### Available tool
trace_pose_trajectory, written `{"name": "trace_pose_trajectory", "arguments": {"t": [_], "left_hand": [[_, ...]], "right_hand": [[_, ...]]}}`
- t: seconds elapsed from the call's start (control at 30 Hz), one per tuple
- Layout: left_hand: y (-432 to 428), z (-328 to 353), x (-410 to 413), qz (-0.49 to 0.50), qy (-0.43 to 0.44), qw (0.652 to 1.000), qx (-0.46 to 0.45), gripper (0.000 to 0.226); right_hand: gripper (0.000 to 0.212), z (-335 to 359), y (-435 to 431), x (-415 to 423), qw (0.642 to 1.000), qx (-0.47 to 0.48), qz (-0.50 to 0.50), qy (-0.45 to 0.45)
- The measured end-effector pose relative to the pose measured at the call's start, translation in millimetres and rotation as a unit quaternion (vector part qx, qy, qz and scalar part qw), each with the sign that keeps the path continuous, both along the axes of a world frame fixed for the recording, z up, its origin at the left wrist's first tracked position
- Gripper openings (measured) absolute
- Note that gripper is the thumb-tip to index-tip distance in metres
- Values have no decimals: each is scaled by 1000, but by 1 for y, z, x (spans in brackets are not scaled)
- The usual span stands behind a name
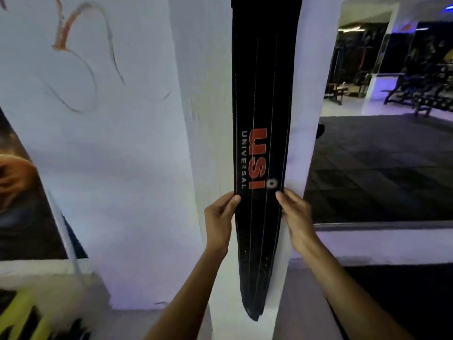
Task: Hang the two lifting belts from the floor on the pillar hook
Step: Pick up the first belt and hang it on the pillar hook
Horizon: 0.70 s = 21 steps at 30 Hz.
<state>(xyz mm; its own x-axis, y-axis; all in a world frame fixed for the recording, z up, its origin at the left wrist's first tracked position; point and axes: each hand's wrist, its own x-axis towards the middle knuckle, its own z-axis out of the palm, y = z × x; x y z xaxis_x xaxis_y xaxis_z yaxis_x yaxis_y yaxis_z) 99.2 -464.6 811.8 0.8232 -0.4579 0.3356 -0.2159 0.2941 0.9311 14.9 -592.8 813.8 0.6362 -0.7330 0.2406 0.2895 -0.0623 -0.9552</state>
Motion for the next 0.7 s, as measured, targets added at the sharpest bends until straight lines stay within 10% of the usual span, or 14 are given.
{"name": "trace_pose_trajectory", "arguments": {"t": [0.27,0.47,0.7], "left_hand": [[1,-32,0,23,29,996,82,34],[78,-147,-38,94,194,961,174,40],[180,-257,-105,146,388,897,156,18]], "right_hand": [[27,-23,13,-10,993,18,-52,101],[51,-133,46,-80,914,148,27,377],[32,-224,133,-108,859,170,159,456]]}}
